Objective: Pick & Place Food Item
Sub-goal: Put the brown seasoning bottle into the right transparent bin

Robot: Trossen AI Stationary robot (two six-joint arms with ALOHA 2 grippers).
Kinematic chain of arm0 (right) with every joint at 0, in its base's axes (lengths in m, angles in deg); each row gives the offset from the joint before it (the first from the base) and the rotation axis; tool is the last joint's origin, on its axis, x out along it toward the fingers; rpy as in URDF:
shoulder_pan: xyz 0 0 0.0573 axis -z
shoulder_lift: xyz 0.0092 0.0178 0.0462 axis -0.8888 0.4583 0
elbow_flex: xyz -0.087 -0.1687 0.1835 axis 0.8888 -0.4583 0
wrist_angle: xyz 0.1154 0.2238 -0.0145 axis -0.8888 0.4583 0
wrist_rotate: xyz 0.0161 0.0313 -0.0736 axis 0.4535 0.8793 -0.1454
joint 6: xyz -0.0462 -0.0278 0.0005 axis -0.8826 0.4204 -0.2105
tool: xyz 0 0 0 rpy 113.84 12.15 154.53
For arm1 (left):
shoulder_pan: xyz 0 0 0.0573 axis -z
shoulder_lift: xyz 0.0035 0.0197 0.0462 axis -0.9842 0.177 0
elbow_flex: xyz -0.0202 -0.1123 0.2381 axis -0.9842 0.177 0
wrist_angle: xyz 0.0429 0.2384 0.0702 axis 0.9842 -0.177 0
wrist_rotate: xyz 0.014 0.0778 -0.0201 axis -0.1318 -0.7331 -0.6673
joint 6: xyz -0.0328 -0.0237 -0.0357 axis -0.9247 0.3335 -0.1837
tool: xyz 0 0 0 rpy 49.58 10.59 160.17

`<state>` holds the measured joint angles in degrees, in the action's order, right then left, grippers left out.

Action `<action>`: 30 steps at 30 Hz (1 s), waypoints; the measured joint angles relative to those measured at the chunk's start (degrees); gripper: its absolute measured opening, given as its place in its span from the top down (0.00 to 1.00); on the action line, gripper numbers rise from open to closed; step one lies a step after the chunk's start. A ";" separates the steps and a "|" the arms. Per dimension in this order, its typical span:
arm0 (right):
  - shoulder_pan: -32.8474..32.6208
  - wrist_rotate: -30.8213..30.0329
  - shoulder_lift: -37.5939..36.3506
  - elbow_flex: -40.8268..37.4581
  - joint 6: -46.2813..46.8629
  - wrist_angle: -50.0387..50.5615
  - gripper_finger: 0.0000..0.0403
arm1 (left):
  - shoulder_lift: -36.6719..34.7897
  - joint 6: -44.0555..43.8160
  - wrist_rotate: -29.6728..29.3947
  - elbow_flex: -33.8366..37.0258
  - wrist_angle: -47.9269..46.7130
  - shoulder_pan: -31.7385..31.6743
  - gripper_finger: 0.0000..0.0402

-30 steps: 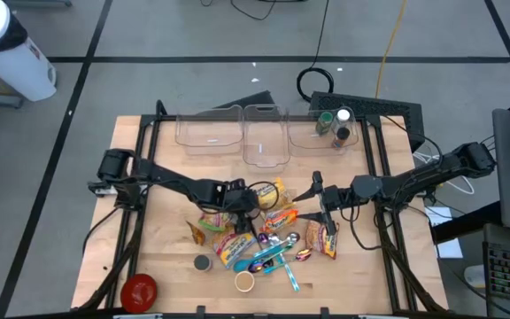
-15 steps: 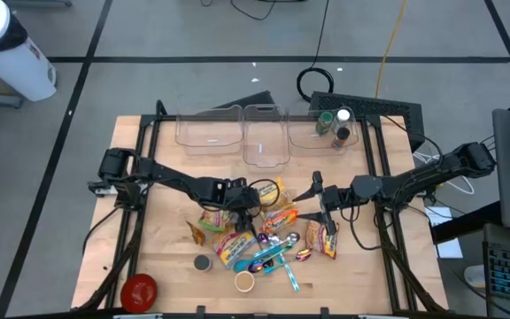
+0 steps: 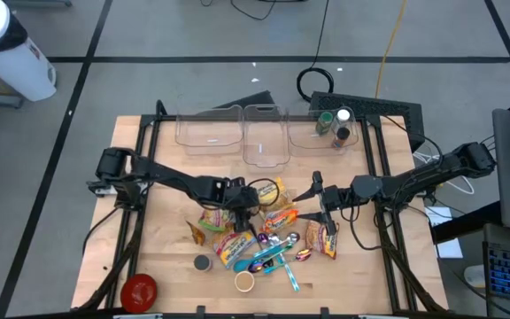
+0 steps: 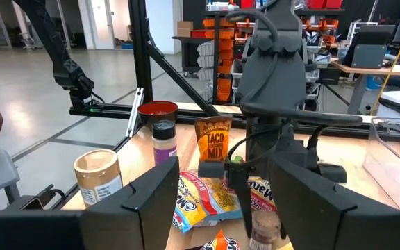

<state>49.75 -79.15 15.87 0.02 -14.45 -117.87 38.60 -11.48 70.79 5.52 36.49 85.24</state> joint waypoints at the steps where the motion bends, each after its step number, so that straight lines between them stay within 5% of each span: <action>1: 0.00 -0.01 0.00 0.00 -0.01 0.01 0.47 | -0.66 0.00 -0.40 -0.53 -0.62 0.00 0.55; 8: 0.08 -2.17 0.96 0.00 -0.56 2.51 0.47 | -7.35 0.00 -4.29 -1.23 -0.84 1.57 0.55; 15: 0.32 -10.56 8.20 0.01 -2.46 -2.72 0.41 | -12.71 0.00 -7.99 -1.81 2.33 4.32 0.55; 23: 1.76 -7.41 18.60 8.12 -1.00 -0.09 0.20 | -12.41 5.34 -8.69 -8.18 0.19 6.82 0.55; 30: 1.74 -6.06 25.41 13.10 -0.59 -2.74 0.20 | -12.41 5.65 -8.83 -8.61 0.74 7.34 0.55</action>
<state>51.49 -85.21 41.28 13.12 -15.05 -120.61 26.19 -5.83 61.96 -3.08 37.24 92.58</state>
